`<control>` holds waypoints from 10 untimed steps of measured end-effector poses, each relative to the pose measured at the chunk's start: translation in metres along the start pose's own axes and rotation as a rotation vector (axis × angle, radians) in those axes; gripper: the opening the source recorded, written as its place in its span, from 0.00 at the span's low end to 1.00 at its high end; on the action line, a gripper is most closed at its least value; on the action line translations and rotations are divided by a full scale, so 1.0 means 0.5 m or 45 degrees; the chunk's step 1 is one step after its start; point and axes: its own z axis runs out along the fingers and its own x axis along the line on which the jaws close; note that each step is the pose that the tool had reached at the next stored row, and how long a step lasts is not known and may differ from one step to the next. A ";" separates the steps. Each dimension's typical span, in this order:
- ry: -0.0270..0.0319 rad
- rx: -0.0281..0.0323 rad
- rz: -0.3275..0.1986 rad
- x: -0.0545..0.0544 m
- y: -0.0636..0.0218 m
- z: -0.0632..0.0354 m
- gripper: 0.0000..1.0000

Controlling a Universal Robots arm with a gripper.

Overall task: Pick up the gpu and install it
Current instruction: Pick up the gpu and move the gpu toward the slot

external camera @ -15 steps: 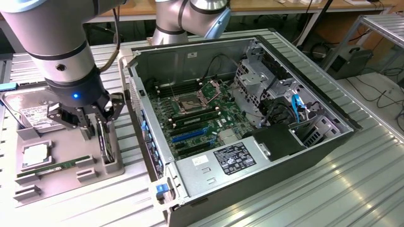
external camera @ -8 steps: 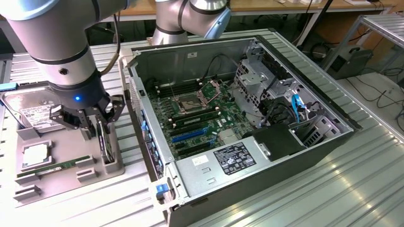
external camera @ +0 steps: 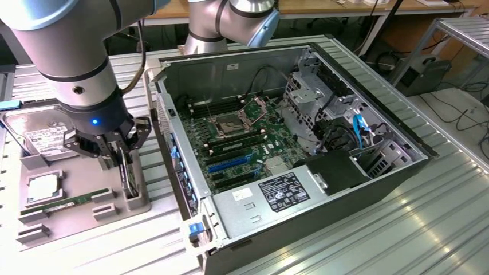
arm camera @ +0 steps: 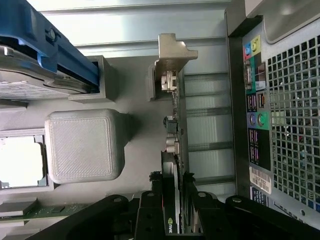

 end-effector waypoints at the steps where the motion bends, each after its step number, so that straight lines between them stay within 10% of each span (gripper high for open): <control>1: 0.0001 0.0000 0.000 0.000 0.000 0.000 0.27; 10: 0.0019 -0.0040 -0.072 -0.002 0.000 0.001 0.26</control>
